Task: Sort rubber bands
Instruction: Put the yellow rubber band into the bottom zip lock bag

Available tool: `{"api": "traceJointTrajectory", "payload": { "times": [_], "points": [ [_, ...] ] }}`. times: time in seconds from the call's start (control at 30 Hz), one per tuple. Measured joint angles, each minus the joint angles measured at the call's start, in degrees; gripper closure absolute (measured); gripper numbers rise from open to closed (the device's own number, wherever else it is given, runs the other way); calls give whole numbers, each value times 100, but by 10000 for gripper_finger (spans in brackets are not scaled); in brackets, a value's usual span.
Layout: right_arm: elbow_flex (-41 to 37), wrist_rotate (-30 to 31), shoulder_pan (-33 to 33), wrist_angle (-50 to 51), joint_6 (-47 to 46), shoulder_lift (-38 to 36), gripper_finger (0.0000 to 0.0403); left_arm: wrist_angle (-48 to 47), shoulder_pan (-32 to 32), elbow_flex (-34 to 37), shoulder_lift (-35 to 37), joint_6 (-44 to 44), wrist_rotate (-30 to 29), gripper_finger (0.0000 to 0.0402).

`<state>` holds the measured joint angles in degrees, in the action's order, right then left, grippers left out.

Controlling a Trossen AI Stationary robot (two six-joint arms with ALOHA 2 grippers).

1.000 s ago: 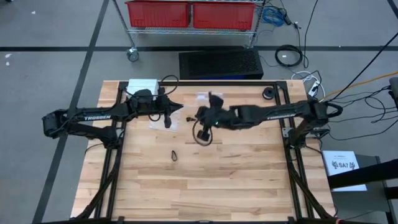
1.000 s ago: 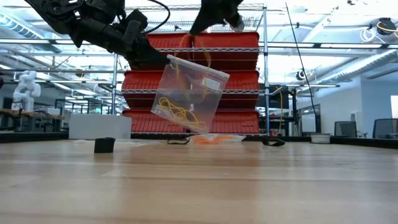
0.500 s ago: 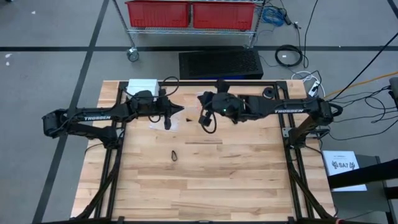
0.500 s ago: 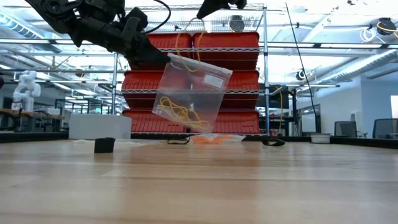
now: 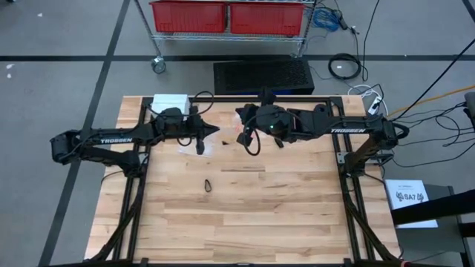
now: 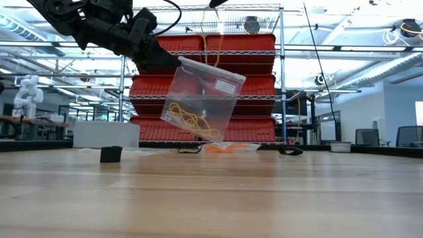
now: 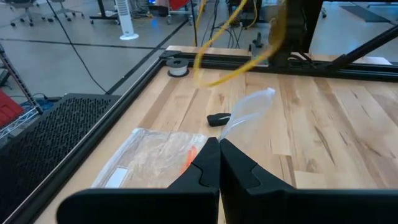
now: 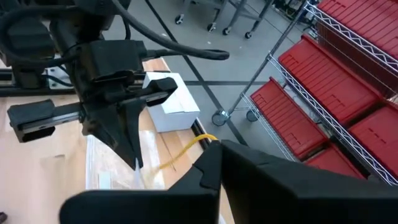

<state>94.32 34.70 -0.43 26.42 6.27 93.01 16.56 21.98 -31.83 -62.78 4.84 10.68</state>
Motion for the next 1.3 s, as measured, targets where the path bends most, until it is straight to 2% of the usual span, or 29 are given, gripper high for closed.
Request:
{"api": "traceJointTrajectory", "payload": {
  "times": [0.53,1.0,1.3],
  "points": [
    [0,-22,15,105,-179,0,403,8,2,0,0,-36,-111,402],
    [0,-24,15,149,-335,0,403,372,0,0,0,-157,-116,402],
    [-2,-57,15,587,-584,218,403,474,0,0,0,-274,-116,402]
  ]
}}
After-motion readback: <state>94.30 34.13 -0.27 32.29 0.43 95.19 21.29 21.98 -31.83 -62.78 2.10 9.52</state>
